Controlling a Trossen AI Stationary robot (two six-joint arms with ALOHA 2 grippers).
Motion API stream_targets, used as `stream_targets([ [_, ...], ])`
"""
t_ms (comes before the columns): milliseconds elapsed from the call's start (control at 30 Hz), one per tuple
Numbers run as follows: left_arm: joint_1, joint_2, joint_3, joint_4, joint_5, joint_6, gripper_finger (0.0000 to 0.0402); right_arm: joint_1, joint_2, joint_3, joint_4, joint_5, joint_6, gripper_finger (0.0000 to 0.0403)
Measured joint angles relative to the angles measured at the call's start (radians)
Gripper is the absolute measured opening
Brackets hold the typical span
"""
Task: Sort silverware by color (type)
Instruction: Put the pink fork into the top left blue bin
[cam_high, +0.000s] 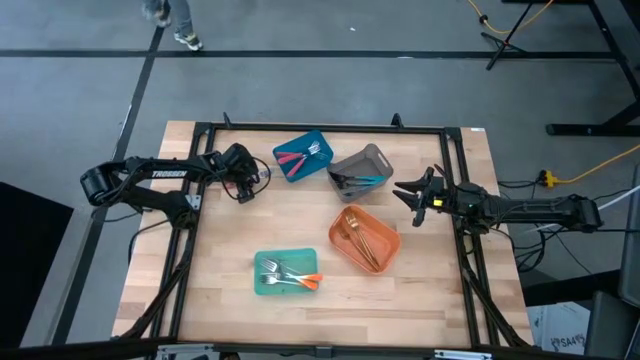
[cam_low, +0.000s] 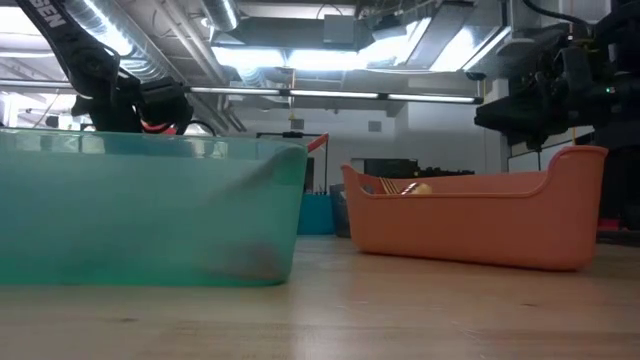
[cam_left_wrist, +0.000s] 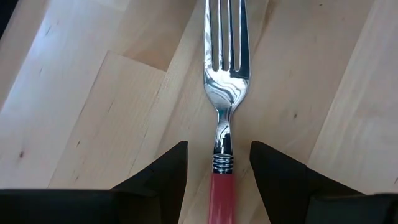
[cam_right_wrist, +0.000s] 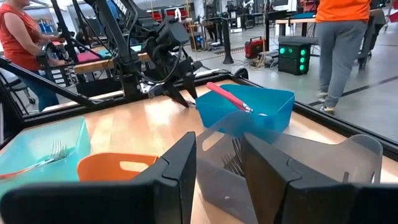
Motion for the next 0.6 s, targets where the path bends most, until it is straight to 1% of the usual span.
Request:
stream_targets([
  [267,0.0,0.0,0.0,-0.017,-0.009,-0.027,0.0165,0.0,0.0,0.0,0.001,0.0,0.001,0.0117],
  [600,-0.001,0.001,-0.001,-0.024,0.006,-0.027,0.0116,0.0,0.0,0.0,0.001,-0.001,0.001,0.0117],
])
